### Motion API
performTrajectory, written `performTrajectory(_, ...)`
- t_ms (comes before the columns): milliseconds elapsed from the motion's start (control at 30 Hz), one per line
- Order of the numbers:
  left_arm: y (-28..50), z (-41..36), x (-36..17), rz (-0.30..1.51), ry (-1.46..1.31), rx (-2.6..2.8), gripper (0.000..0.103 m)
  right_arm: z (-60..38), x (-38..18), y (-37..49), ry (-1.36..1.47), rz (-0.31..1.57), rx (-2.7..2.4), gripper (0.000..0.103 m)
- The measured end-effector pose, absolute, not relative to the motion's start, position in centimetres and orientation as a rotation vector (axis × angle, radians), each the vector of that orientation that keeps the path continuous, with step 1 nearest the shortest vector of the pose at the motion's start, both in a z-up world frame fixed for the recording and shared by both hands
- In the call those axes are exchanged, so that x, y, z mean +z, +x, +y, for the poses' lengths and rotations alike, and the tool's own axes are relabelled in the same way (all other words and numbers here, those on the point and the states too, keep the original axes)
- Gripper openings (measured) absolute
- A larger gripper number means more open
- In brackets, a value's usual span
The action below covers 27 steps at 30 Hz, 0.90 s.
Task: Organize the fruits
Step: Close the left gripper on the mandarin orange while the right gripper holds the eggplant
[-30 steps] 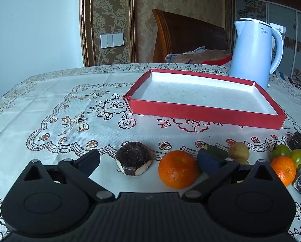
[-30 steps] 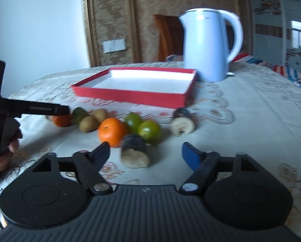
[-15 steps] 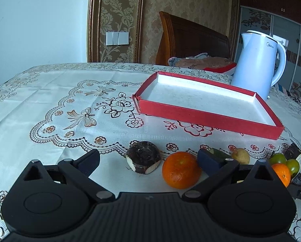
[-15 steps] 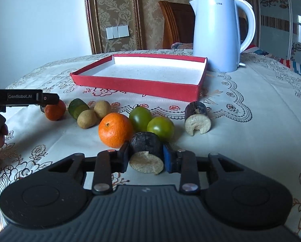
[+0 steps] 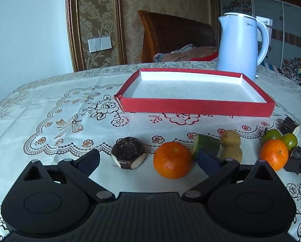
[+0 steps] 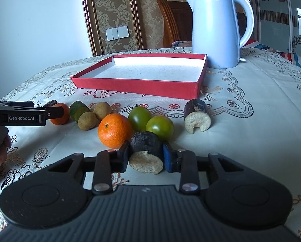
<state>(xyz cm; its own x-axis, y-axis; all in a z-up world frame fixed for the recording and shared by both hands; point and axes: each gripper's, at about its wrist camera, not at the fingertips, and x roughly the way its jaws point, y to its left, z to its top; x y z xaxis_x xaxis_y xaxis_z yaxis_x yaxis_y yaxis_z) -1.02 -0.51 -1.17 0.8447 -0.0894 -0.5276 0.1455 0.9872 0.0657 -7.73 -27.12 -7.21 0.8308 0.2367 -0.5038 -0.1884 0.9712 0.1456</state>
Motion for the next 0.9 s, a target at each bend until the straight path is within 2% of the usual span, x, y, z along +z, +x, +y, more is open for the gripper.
performTrajectory(133,-1.2,-1.0,-1.2,0.540,0.126,-0.149,0.102,-27.2,-7.2,-7.7,0.100,0.546,0.228,0.032)
performTrajectory(233,-1.4,-1.9,-1.4,0.536,0.176,-0.174,0.087,-27.2,-7.2,-7.7,0.097,0.545,0.229,0.032)
performTrajectory(400,-1.3,-2.3,-1.5,0.537,0.191,-0.203,0.080,-27.2,-7.3,-7.6,0.094,0.545,0.229,0.032)
performTrajectory(500,-1.4,-2.2,-1.4,0.529,0.180,-0.242,0.065,-27.0,-7.3,-7.7,0.092,0.544,0.229,0.032)
performTrajectory(567,-1.5,-2.4,-1.4,0.518,0.191,-0.268,0.051,-27.0,-7.3,-7.7,0.089,0.545,0.228,0.032)
performTrajectory(733,-1.2,-1.9,-1.4,0.526,0.156,-0.279,0.050,-27.0,-7.3,-7.7,0.089,0.545,0.228,0.032)
performTrajectory(833,-0.7,-1.1,-1.4,0.567,0.102,-0.301,0.057,-27.0,-7.3,-7.7,0.088,0.545,0.228,0.032)
performTrajectory(900,-0.6,-1.0,-1.5,0.570,0.094,-0.301,0.057,-27.0,-7.3,-7.7,0.088,0.544,0.227,0.032)
